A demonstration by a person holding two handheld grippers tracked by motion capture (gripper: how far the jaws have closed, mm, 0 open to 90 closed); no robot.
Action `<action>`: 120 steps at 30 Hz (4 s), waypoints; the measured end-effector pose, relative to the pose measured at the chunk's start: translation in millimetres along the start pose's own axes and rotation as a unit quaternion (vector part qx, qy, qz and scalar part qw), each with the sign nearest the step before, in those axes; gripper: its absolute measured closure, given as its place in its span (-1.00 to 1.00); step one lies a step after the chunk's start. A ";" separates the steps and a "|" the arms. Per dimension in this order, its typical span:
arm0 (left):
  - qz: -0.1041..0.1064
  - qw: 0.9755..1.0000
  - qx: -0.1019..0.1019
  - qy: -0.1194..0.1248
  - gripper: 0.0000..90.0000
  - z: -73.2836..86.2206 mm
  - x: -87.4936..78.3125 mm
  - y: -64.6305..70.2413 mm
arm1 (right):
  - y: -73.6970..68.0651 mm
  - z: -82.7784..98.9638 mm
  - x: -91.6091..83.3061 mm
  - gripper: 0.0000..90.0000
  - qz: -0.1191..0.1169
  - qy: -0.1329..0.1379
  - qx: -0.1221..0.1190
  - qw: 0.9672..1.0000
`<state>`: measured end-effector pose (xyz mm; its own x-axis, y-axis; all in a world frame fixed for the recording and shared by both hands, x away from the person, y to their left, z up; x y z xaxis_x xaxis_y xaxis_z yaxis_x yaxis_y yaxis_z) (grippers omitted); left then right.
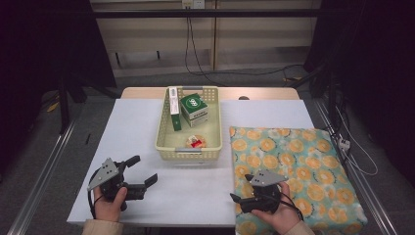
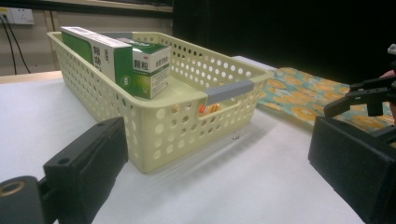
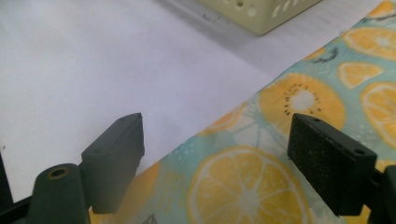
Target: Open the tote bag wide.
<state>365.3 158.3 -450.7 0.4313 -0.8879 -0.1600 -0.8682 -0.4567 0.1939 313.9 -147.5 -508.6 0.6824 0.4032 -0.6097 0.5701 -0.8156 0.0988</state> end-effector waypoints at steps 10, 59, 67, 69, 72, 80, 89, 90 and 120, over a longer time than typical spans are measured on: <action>0.000 1.000 -0.001 0.003 -0.89 -0.9 0.2 0.0 | -2.4 12.2 4.1 -0.35 -0.006 -0.038 -0.015 0.999; 0.001 1.000 0.003 0.001 -0.89 -0.1 -2.0 4.3 | 6.3 -3.4 -1.1 1.00 -0.044 -0.034 -0.003 0.998; -0.001 1.000 0.004 -0.002 -0.89 -0.1 -2.5 5.7 | 31.2 -33.2 0.5 1.00 -0.029 -0.008 0.017 0.999; 0.001 1.000 0.005 -0.002 -0.89 -0.3 -0.9 6.2 | 35.8 -39.9 1.1 1.00 -0.022 -0.008 0.011 1.000; 0.003 1.000 0.009 -0.005 -0.89 0.0 0.0 6.6 | 39.3 -51.1 1.5 1.00 -0.022 -0.007 0.005 1.000; 0.002 1.000 0.014 -0.005 -0.89 -1.9 0.5 9.1 | 49.1 -72.0 8.0 1.00 -0.017 0.000 0.014 1.000; 0.002 1.000 0.013 -0.002 -0.89 -2.6 -1.3 9.2 | 60.6 -93.4 13.9 1.00 0.000 0.003 0.013 1.000; 0.002 1.000 0.013 -0.004 -0.89 -2.2 -1.5 9.5 | 61.4 -95.6 14.8 1.00 0.001 0.006 0.016 1.000; 0.013 1.000 0.015 -0.005 -0.89 -2.3 2.8 12.4 | 99.9 -167.2 53.4 1.00 0.065 0.037 0.051 0.996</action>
<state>356.2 150.0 -446.6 0.4059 -0.8991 -0.1640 -0.8863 -0.4310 0.1693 483.8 -138.0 -399.8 0.7820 0.3178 -0.5361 0.4281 -0.8991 0.0914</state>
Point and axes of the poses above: each handheld gripper's, and its own axes: x roughly forward along the jaws, z roughly out of its underside, y roughly to its right, the point moved 9 cm from there along x, roughly forward along the jaws, and after that the axes turned 12 degrees about z, right-handed, at the moved point
